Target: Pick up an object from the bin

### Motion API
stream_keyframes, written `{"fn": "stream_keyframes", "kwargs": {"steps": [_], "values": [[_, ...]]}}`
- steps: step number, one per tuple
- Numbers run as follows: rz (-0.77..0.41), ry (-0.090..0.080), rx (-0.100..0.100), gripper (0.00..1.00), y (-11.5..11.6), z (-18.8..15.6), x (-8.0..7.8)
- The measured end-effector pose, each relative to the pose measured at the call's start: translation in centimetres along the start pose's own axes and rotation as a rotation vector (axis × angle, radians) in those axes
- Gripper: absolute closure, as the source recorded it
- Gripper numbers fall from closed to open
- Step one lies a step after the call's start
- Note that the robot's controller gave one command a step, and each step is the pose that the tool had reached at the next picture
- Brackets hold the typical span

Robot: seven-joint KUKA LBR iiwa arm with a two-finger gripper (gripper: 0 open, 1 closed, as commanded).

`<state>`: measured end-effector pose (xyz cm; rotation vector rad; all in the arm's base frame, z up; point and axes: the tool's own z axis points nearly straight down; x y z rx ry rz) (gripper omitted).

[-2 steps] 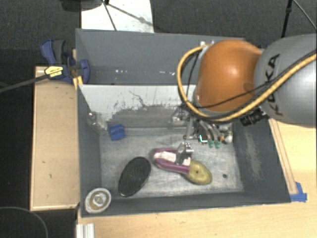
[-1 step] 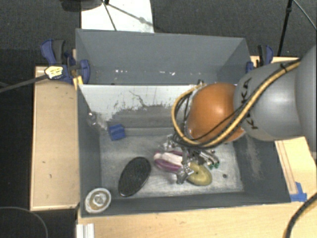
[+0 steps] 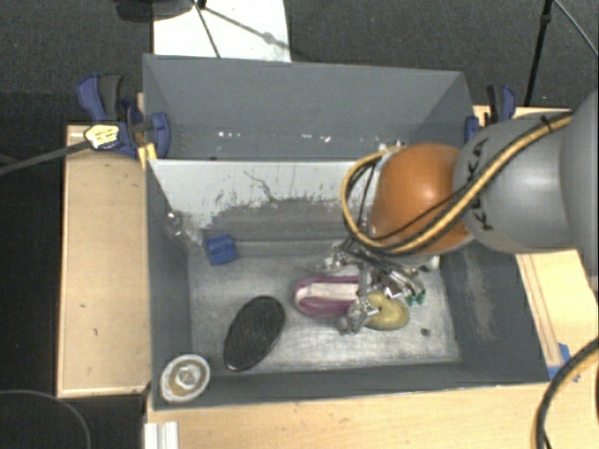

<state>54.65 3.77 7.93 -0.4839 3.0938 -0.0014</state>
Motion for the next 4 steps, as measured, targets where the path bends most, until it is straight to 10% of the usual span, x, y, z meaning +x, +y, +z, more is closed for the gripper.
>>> {"fn": "stream_keyframes", "kwargs": {"steps": [1, 2, 3, 4], "values": [[0.003, 0.003, -0.002, 1.00, 0.1, 0.0, 0.1], [0.004, 0.005, -0.003, 0.00, 0.2, 0.1, 0.2], [0.008, 0.005, -0.002, 1.00, 0.1, 0.0, 0.2], [-0.040, 0.001, 0.000, 1.00, -0.8, -15.9, 0.2]]}}
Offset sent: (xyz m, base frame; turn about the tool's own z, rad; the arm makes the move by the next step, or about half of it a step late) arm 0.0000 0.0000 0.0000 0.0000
